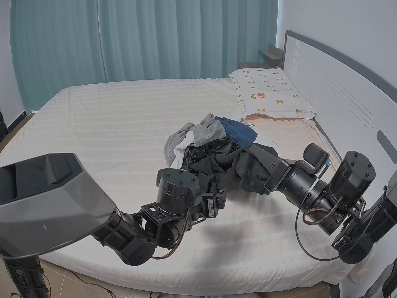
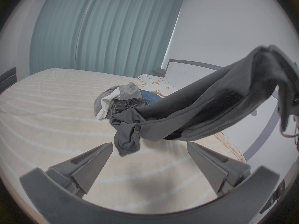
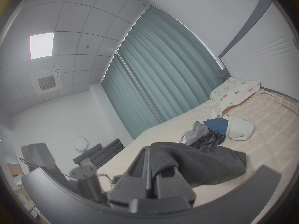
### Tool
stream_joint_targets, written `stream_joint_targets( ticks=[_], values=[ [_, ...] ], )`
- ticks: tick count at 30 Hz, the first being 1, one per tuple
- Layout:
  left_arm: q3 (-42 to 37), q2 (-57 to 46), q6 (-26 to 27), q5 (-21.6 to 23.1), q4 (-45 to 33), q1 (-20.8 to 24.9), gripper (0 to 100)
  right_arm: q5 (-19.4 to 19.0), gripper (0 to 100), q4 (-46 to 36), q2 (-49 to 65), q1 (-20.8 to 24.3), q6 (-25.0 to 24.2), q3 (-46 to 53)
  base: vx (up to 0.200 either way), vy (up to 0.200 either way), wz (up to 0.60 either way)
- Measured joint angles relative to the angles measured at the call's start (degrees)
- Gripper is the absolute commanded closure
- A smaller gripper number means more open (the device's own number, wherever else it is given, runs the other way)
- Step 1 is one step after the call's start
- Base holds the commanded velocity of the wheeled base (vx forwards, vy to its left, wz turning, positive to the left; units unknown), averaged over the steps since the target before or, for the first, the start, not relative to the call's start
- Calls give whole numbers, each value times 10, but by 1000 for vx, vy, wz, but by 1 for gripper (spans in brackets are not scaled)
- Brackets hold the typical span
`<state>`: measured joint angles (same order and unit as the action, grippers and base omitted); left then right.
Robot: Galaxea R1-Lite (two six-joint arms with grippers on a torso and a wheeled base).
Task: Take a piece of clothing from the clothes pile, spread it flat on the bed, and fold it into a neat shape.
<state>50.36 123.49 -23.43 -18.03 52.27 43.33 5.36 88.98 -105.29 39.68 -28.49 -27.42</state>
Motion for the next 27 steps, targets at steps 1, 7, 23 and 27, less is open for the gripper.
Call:
stream_joint_targets(
  ticks=[1,7,23,27],
  values=[
    [4,5,-3,-1,9,0,0,0,100,0,4,4,0,-1,0,0,0],
    [20,33,-11,-2,31,-1,0,-17,100,0,27,19,1,-16,0,0,0],
    [74,86,-63,-14,35,-28,0,-57,100,-71,111,24,2,-80,0,0,0],
    [94,107,-64,-15,36,-47,0,-68,100,-71,122,6,1,-102,0,0,0]
  ],
)
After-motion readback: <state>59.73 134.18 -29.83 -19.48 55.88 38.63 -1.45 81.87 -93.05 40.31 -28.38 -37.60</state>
